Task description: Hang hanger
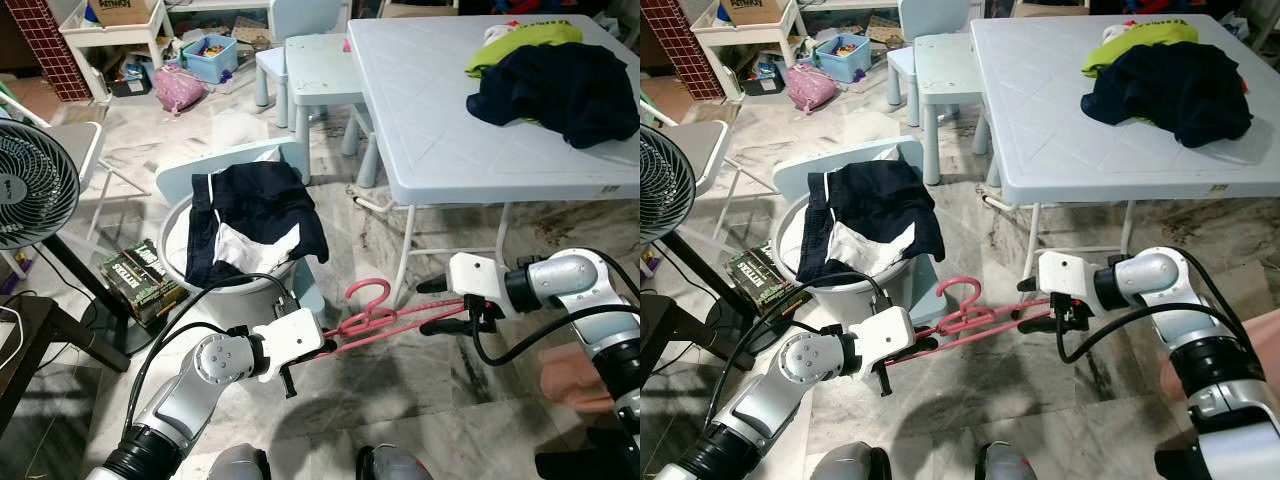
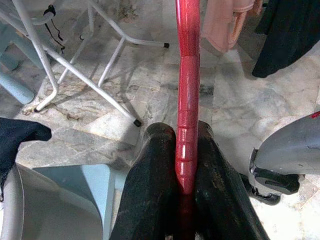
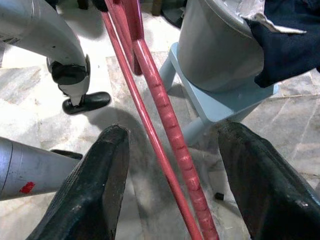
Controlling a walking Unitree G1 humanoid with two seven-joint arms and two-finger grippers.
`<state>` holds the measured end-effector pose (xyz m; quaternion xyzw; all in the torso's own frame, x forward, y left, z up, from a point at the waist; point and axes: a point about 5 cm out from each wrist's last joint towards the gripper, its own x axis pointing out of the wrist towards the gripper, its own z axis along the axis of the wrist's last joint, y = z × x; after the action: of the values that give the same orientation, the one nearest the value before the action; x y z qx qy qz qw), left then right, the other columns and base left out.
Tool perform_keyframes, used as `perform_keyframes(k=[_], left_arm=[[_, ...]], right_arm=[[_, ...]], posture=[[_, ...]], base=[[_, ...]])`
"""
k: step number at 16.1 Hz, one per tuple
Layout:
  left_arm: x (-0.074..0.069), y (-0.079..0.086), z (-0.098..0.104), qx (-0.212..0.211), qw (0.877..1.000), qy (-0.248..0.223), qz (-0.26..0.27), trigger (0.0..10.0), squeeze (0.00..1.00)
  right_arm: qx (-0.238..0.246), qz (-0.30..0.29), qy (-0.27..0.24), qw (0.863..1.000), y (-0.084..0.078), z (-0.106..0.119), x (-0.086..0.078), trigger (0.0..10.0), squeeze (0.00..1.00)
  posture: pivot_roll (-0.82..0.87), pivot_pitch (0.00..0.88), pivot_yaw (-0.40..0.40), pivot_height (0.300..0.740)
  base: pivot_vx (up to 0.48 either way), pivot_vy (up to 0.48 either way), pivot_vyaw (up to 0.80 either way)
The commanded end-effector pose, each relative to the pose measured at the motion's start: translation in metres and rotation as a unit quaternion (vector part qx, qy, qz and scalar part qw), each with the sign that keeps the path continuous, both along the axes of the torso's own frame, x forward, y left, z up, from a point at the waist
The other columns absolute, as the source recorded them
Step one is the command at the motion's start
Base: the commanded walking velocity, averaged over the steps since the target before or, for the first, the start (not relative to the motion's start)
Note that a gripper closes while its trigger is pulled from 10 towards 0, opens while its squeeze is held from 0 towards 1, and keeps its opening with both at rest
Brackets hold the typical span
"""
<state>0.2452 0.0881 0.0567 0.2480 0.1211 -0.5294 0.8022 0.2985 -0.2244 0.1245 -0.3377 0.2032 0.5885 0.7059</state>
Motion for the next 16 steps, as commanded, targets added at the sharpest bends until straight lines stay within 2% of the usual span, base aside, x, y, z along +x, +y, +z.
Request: perform_keyframes(k=[1, 2, 3, 4, 6, 7, 8, 10, 11, 12, 13, 14, 16], left_arm=[[0.001, -0.001, 0.002, 0.001, 1.0, -0.007, -0.004, 10.0, 0.0], [0.001, -0.001, 0.001, 0.002, 1.0, -0.007, -0.004, 10.0, 0.0], [0.001, -0.001, 0.001, 0.002, 1.0, -0.007, -0.004, 10.0, 0.0], [0.001, 0.001, 0.0, 0.005, 1.0, -0.007, -0.002, 10.0, 0.0], [0.004, 0.01, -0.004, 0.026, 0.999, -0.014, 0.027, 10.0, 0.0], [0.007, 0.014, -0.004, 0.031, 0.999, -0.017, 0.039, 10.0, 0.0], [0.008, 0.015, -0.004, 0.033, 0.998, -0.018, 0.043, 10.0, 0.0], [0.009, 0.016, -0.005, 0.038, 0.998, -0.022, 0.045, 10.0, 0.0], [0.01, 0.016, -0.005, 0.039, 0.998, -0.023, 0.045, 10.0, 0.0], [0.01, 0.016, -0.005, 0.04, 0.998, -0.025, 0.046, 10.0, 0.0], [0.011, 0.015, -0.005, 0.04, 0.998, -0.027, 0.048, 10.0, 0.0], [0.012, 0.015, -0.004, 0.04, 0.997, -0.03, 0.05, 10.0, 0.0], [0.013, 0.015, -0.004, 0.04, 0.997, -0.032, 0.051, 10.0, 0.0]], right_arm=[[-0.009, -0.002, -0.004, 1.0, -0.002, -0.003, -0.002, 10.0, 1.0], [-0.009, -0.002, -0.005, 1.0, -0.003, -0.004, -0.002, 10.0, 1.0], [-0.009, -0.003, -0.004, 1.0, -0.003, -0.004, -0.004, 10.0, 0.8], [-0.013, -0.014, -0.013, 1.0, -0.007, -0.005, -0.003, 10.0, 0.0], [0.017, -0.09, -0.095, 0.991, -0.015, 0.007, 0.012, 10.0, 0.0], [0.052, -0.141, -0.129, 0.98, -0.021, 0.014, 0.02, 10.0, 0.0], [0.076, -0.159, -0.129, 0.976, -0.023, 0.016, 0.02, 10.0, 0.0], [0.2, -0.244, -0.12, 0.941, -0.032, 0.026, 0.023, 10.0, 0.0], [0.213, -0.258, -0.121, 0.935, -0.034, 0.027, 0.024, 10.0, 0.0], [0.231, -0.289, -0.128, 0.92, -0.038, 0.027, 0.026, 10.0, 0.0], [0.265, -0.331, -0.139, 0.895, -0.04, 0.026, 0.03, 0.0, 0.0], [0.277, -0.357, -0.136, 0.882, -0.036, 0.017, 0.03, 0.0, 0.0], [0.285, -0.358, -0.133, 0.879, -0.026, 0.009, 0.027, 0.0, 0.0]], posture=[[-0.02, 0.059, 0.016, 0.74], [-0.02, 0.059, 0.016, 0.74], [-0.02, 0.059, 0.016, 0.74], [-0.02, 0.059, 0.016, 0.74], [-0.01, 0.058, 0.014, 0.74], [-0.01, 0.058, 0.014, 0.74], [-0.01, 0.058, 0.016, 0.74], [-0.02, 0.058, 0.022, 0.74], [-0.02, 0.058, 0.022, 0.74], [-0.02, 0.056, 0.024, 0.74], [-0.02, 0.055, 0.024, 0.74], [-0.01, 0.054, 0.024, 0.74], [-0.01, 0.054, 0.024, 0.74]], base=[[0.0, 0.0, 0.0], [0.0, 0.0, 0.0], [0.0, 0.0, 0.0], [0.0, 0.0, 0.0], [0.0, 0.0, 0.0], [0.0, 0.0, 0.0], [0.0, 0.0, 0.0], [0.0, 0.0, 0.0], [0.0, 0.0, 0.0], [0.0, 0.0, 0.0], [0.0, 0.0, 0.0], [0.0, 0.0, 0.0], [0.0, 0.0, 0.0]])
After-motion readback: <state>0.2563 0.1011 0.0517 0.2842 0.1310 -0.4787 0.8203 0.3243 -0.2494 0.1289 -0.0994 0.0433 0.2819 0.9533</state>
